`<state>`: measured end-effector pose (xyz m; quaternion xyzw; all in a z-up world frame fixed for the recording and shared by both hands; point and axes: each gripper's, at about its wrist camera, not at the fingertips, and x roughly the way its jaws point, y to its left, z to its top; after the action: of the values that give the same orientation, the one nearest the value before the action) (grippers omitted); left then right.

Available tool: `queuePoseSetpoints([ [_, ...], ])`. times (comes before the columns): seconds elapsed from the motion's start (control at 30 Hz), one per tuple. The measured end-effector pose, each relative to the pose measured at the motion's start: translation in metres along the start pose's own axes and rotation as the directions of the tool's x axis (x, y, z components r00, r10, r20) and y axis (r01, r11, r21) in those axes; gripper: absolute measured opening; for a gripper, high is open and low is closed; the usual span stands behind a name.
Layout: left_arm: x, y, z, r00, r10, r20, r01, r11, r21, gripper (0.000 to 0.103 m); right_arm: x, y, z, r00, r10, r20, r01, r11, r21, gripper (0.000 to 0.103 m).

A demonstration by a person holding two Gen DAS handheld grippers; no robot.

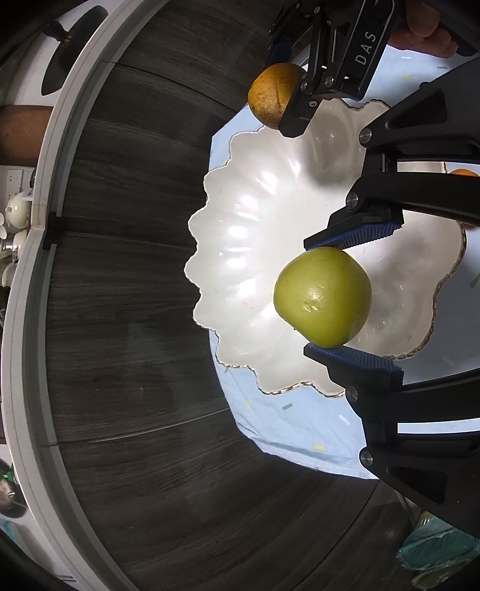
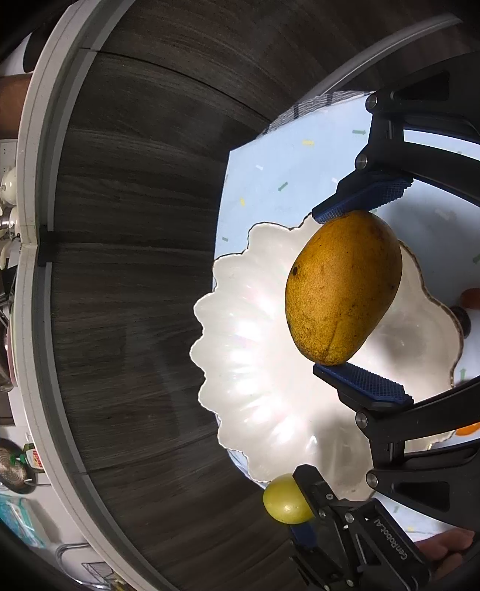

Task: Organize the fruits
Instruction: 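Open both tools to drop the apple and mango into the bowl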

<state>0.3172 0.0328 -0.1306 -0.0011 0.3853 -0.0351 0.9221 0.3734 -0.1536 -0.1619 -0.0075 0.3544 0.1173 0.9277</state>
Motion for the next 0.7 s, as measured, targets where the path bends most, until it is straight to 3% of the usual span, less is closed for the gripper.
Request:
queuePoseSetpoints([
  [0.47,0.015,-0.006,-0.009,0.997,0.005,-0.073,-0.003,1.000,0.024,0.049,0.018,0.000,-0.003,0.997,-0.012,-0.077,0.012,1.000,-0.002,0.076],
  [0.53,0.014,-0.006,-0.009,0.998,0.011,-0.065,-0.009,1.000,0.025,0.056,0.019,0.000,-0.003,0.996,-0.010,-0.085,0.010,1.000,0.003,0.076],
  [0.6,0.010,-0.006,-0.007,0.999,0.017,-0.046,-0.016,1.000,0.024,0.072,0.017,0.000,-0.003,0.997,-0.012,-0.076,0.013,1.000,0.006,0.078],
  [0.7,0.006,-0.006,-0.004,0.999,0.023,-0.039,-0.022,0.999,0.029,0.073,0.009,0.000,0.002,0.999,-0.023,-0.040,0.024,1.000,0.010,0.091],
])
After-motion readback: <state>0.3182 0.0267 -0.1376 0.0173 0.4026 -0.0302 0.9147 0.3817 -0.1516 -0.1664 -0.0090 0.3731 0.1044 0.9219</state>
